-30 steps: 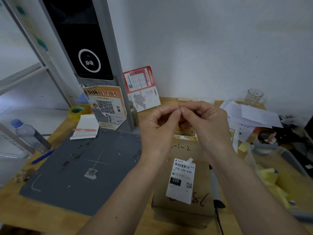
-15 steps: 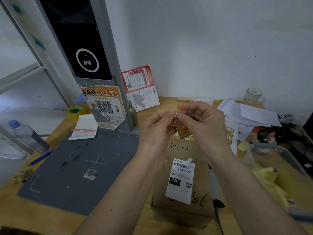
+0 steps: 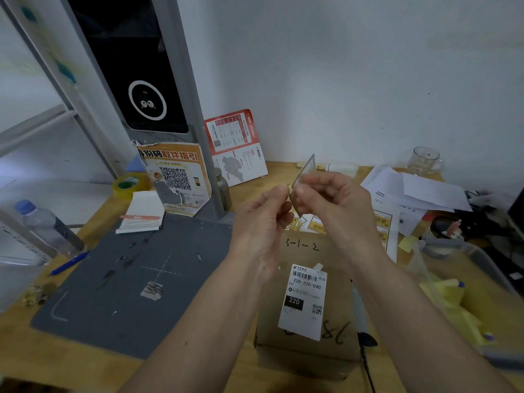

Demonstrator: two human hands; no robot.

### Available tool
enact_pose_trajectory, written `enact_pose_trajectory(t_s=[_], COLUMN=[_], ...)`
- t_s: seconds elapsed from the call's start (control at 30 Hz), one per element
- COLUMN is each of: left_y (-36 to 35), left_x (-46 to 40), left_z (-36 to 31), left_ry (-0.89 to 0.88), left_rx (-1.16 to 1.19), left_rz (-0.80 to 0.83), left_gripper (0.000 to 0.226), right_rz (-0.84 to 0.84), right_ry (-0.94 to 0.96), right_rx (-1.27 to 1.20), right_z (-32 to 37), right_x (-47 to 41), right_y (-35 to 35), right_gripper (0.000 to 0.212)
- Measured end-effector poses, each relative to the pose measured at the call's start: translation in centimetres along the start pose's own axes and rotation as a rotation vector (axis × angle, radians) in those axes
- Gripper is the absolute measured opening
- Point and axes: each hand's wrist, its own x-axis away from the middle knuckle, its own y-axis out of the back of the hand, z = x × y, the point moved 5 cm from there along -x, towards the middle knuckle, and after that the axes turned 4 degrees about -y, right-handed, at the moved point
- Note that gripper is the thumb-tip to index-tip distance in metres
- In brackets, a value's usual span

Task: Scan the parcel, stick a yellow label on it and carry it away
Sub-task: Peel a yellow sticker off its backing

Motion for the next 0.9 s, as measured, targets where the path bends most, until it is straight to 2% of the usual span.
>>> enact_pose_trajectory(t_s=[0.13,0.27,0.5,0.77,0.9], left_y=[0.4,0.5,0.5,0.4,0.7], left_x=[-0.1,-0.1,0.1,-0.4,-0.5], left_z=[0.1,-0.3,-0.5,-2.0,-2.0], left_ry=[-0.047,-0.157,-0.171,-0.248,-0.257], left_rx=[-0.110,-0.270,-0.290,-0.483,-0.488], left_rz=[-0.041,-0.046,-0.046,0.005,0.014], left_gripper=[0.013,0.015,0.014,0.018,0.017], right_rz=[-0.003,-0.016,-0.003,-0.016,-0.022], right_ry=[0.050,0.084,0.078,0.056,0.018], right_rx=[0.111,0.108,0.069,0.014,-0.017], right_z=[-0.1,0.2,0.1,-0.3,-0.3], right_x=[0.0,0.0,0.1,0.0,0.0], right_y=[-0.2,-0.2,-0.5,-0.7,-0.5], right_gripper=[0.007,0.004,0.014,0.007,0.005])
